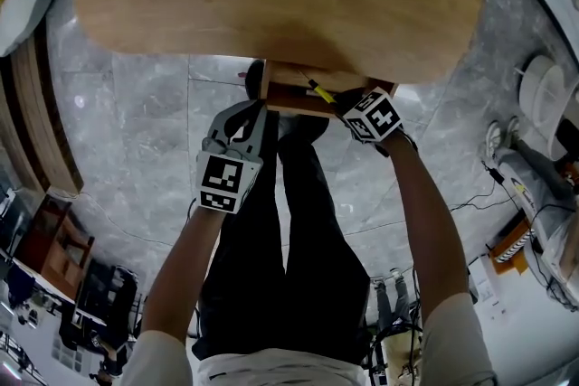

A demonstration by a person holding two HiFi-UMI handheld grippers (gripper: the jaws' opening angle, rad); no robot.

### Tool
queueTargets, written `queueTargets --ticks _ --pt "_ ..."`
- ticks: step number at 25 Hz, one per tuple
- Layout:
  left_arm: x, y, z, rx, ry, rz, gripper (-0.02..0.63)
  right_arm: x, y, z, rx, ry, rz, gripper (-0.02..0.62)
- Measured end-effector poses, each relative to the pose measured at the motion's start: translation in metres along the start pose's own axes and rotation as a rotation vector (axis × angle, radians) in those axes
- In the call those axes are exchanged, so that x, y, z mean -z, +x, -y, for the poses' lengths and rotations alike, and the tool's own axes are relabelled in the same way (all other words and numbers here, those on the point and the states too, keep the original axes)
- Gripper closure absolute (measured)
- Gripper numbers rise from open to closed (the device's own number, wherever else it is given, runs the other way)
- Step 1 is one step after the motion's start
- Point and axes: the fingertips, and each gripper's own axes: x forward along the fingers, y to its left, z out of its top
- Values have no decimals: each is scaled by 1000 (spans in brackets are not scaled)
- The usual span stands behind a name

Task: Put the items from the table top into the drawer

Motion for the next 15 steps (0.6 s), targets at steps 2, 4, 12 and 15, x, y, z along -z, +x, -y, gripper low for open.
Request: queueTargets --ticks 2,4,12,15 --pt "2 2 -2 1 1 -4 584 1 6 11 25 16 -12 518" --pt "3 5 -5 -2 -1 -5 584 1 11 21 52 25 -16 518" --pt "-2 2 -7 -11 15 3 584 2 4 40 153 136 82 476" --pt "-3 -2 -5 -23 22 15 584 2 -9 34 162 148 132 480"
